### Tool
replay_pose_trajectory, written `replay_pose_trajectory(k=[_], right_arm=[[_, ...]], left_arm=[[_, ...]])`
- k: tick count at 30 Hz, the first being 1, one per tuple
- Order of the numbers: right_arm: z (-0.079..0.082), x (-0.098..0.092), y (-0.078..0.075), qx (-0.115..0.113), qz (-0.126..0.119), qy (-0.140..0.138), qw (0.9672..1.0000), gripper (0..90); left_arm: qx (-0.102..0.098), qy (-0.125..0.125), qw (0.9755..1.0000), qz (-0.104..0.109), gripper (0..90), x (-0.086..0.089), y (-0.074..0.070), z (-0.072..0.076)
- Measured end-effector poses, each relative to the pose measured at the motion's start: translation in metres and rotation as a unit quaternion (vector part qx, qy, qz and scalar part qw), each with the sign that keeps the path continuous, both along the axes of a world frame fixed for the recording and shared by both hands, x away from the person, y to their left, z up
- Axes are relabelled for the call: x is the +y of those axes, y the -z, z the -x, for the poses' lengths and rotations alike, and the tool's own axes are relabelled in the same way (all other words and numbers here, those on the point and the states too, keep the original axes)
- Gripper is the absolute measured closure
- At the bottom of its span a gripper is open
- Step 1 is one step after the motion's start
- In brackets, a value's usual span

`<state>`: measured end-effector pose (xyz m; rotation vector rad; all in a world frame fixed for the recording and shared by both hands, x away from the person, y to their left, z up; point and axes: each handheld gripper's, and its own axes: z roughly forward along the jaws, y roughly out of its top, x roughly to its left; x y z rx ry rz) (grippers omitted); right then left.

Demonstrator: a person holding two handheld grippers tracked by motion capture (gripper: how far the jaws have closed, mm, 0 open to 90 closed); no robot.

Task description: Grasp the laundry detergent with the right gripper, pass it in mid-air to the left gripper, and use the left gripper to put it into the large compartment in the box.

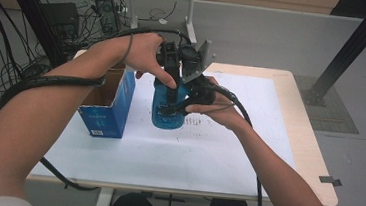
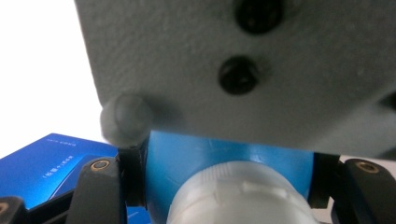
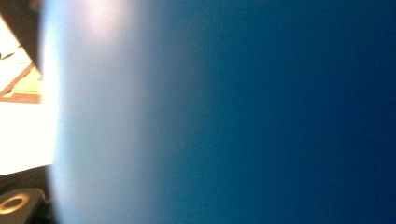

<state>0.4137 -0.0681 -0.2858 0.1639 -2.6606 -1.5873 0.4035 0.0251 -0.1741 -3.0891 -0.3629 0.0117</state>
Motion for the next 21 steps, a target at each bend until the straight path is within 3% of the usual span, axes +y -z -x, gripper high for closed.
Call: replay_pose_trajectory(k=[21], right_arm=[[-0.0008,-0.0012,0.0005,0.004,-0.006,0.000,1.0000,41.5]], left_arm=[[0.000,-0.004,1.0000,0.000,36.8,0.0005,0.0003,0.0008]])
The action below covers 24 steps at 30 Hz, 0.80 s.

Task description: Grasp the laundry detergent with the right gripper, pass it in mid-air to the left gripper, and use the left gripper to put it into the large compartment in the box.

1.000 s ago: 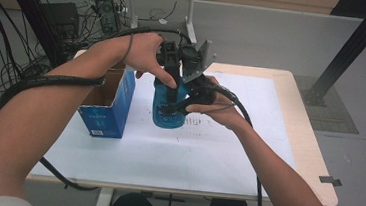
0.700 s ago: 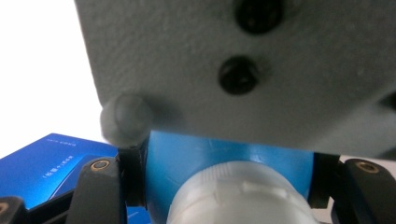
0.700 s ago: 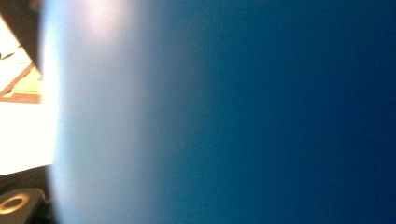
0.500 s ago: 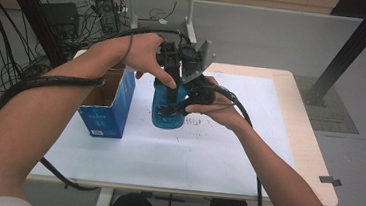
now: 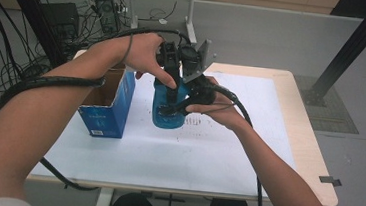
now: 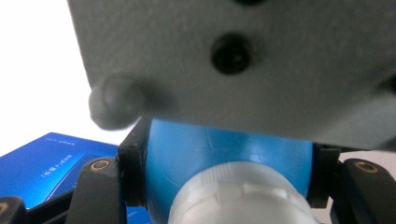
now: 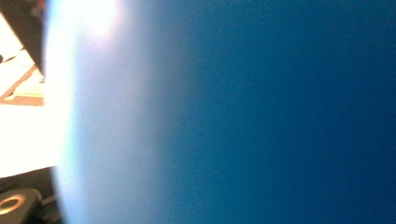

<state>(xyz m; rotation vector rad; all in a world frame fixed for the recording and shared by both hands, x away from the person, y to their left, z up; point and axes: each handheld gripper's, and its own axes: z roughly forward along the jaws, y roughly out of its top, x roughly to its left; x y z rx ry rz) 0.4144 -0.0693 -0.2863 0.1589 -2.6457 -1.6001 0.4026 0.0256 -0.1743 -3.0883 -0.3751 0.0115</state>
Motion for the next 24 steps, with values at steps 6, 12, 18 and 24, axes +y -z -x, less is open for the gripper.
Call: replay_pose_trajectory(k=[6,12,18,24], right_arm=[[0.0007,0.0000,0.0000,0.008,-0.002,-0.001,1.0000,41.5],[0.0005,0.0002,0.0001,0.003,-0.003,0.001,1.0000,41.1],[0.0013,-0.0002,-0.0007,0.010,-0.006,0.005,0.9999,40.4],[0.0018,0.0004,-0.0009,0.008,-0.010,0.005,0.9999,38.9]], left_arm=[[-0.001,0.000,1.0000,0.000,36.9,-0.0009,0.0003,0.0005],[-0.001,-0.002,1.0000,0.003,36.9,-0.0002,-0.0004,0.0003],[-0.004,-0.003,1.0000,0.003,36.9,0.0003,-0.0020,0.0005],[-0.003,-0.004,1.0000,0.002,36.9,0.0004,-0.0028,0.0009]])
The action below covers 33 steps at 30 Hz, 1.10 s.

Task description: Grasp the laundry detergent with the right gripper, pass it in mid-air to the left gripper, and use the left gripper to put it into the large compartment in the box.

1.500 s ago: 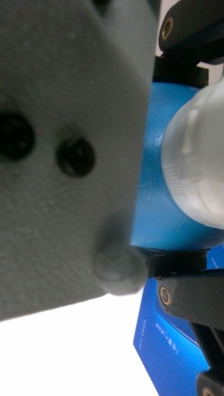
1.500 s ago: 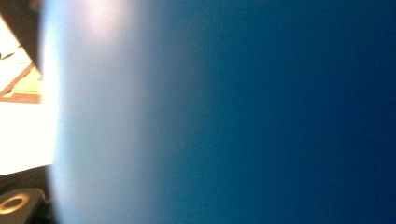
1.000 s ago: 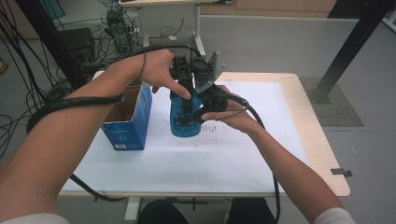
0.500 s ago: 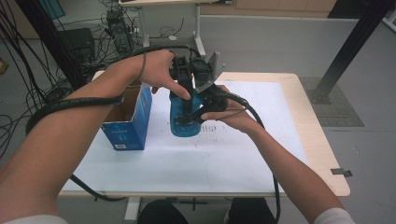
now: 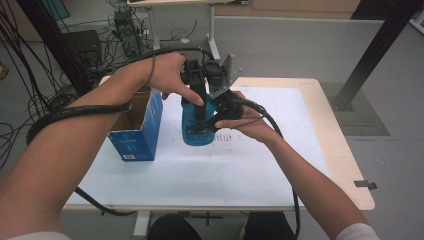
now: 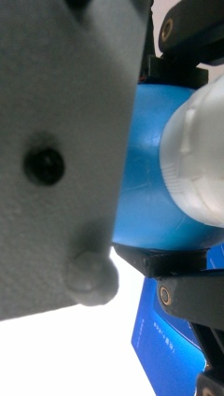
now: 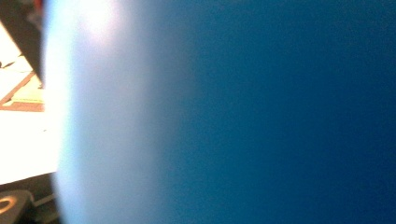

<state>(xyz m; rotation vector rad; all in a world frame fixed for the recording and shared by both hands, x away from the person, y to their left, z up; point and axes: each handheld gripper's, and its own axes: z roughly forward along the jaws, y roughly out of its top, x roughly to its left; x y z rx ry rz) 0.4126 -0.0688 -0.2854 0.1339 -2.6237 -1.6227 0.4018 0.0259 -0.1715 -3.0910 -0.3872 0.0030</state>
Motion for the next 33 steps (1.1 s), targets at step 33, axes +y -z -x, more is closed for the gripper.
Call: replay_pose_trajectory(k=[33], right_arm=[[0.0010,-0.0062,-0.0026,0.010,-0.008,0.012,0.9998,30.7]], left_arm=[[-0.009,-0.007,0.9999,0.005,36.9,-0.0019,-0.0051,0.0012]])
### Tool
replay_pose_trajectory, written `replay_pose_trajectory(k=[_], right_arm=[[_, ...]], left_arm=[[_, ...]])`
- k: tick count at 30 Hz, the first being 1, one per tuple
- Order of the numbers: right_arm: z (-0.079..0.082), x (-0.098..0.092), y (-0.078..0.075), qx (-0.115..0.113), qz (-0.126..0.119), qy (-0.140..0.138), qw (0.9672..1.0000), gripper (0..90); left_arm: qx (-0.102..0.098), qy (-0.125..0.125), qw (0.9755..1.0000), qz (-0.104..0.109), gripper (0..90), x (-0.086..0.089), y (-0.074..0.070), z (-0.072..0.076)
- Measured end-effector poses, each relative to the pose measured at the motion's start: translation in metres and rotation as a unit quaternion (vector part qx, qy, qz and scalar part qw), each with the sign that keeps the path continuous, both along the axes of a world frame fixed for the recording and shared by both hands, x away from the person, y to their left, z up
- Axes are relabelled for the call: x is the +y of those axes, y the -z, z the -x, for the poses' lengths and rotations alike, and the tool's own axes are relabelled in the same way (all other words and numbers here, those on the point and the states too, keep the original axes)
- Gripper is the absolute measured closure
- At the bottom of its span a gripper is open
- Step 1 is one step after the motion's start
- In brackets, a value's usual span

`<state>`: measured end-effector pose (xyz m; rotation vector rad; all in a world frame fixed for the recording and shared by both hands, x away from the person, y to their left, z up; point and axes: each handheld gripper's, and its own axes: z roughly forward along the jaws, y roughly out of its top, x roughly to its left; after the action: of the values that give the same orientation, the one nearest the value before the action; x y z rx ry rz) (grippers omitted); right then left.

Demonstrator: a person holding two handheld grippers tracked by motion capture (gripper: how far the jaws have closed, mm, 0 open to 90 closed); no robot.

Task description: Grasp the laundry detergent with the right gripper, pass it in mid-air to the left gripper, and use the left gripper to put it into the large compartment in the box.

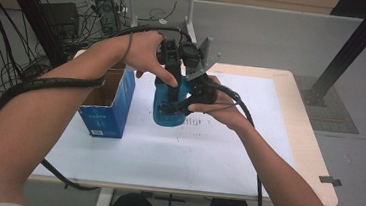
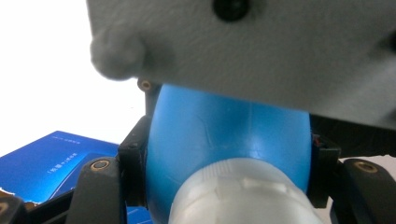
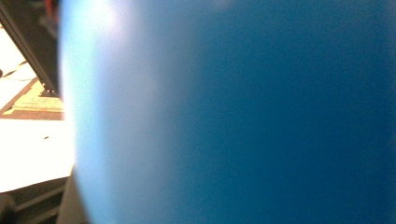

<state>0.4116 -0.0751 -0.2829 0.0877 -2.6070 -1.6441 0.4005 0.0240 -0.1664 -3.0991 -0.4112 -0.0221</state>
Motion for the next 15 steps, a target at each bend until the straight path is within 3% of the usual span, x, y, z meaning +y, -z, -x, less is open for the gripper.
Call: replay_pose_trajectory(k=[5,7,8,13,15], right_arm=[[-0.002,-0.006,0.001,-0.006,0.004,0.014,0.9999,25.3],[-0.001,-0.011,0.000,0.006,0.014,0.023,0.9996,24.4],[-0.002,-0.014,0.001,0.001,0.020,0.028,0.9994,22.0],[-0.004,-0.029,0.003,0.035,0.041,0.070,0.9961,9.6],[-0.004,-0.032,0.003,0.038,0.050,0.080,0.9948,7.7]], left_arm=[[0.000,-0.005,1.0000,-0.002,36.9,0.001,-0.001,-0.001],[-0.001,-0.008,1.0000,-0.003,36.9,0.001,-0.001,-0.003],[-0.002,-0.011,0.9999,-0.001,36.9,0.002,-0.001,-0.004],[-0.004,-0.025,0.9997,-0.004,36.9,0.004,-0.004,-0.007],[-0.006,-0.030,0.9995,-0.004,36.9,0.005,-0.006,-0.008]])
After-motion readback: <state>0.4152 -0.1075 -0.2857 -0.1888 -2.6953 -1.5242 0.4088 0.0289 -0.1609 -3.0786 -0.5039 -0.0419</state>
